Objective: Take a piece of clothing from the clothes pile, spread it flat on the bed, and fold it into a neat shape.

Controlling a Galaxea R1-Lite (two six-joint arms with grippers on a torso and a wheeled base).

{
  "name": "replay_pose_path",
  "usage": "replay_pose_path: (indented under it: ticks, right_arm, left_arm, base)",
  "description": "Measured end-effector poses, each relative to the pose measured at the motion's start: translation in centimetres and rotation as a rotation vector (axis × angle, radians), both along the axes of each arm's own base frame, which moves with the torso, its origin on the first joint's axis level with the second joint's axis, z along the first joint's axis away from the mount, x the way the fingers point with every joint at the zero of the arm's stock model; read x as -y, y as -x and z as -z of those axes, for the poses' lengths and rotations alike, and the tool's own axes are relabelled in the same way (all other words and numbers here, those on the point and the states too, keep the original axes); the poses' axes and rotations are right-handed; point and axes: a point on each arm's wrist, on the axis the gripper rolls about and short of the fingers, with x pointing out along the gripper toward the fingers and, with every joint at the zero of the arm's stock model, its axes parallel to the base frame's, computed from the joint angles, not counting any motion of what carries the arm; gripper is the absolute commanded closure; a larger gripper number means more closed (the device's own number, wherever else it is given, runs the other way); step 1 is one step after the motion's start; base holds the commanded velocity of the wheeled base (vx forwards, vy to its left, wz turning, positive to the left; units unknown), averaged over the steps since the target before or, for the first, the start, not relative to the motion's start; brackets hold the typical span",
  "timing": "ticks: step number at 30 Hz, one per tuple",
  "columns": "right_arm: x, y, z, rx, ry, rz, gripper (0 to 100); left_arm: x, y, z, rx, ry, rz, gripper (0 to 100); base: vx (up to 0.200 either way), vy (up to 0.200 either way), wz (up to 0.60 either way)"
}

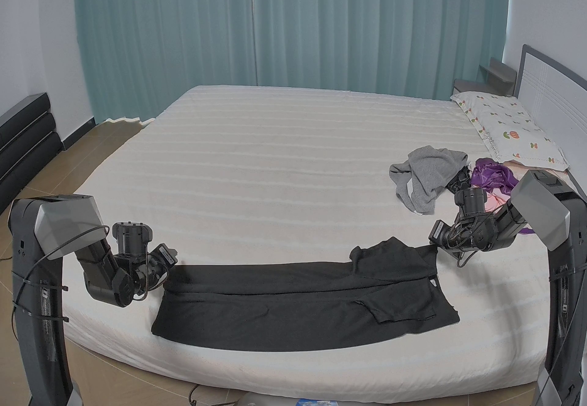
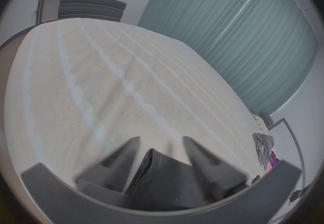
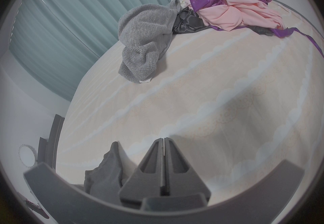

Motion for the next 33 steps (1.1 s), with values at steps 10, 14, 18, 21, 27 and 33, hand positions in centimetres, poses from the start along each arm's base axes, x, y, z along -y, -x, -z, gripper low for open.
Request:
replay_pose_path:
  ticks: [10,14,18,21,27,33]
  right_arm:
    - [-0.1,0.0,0.0,0.001,-0.002,-0.001,100]
    - [-0.1,0.0,0.0,0.001,-0.002,-0.003,100]
    - [-0.2,0.0,0.0,0.002,-0.002,-0.005,100]
    - [-0.2,0.0,0.0,0.002,-0.002,-0.005,100]
    - [-0.2,0.0,0.0,0.000,-0.003,-0.004,100]
    - [-0.1,0.0,0.0,0.003,-0.005,0.000,100]
  left_arm:
    - [0.5,-0.1,0.2,-0.004,0.003,0.046,0]
    - [0.9,0.0,0.5,-0.011,-0.035,0.099,0]
    - [1.1,0.3,1.0,-0.029,-0.063,0.127,100]
    - [1.1,0.3,1.2,-0.035,-0.067,0.126,100]
    - [0.8,0.0,1.0,0.014,-0.070,0.105,100]
    - [0.4,-0.3,0.7,0.041,-0.059,0.075,100]
  base:
    - [0.000,0.000,0.00]
    - [0.000,0.000,0.00]
    - [0.000,0.000,0.00]
    - [0.000,0.000,0.00]
    - [0.000,0.000,0.00]
    - [0.000,0.000,0.00]
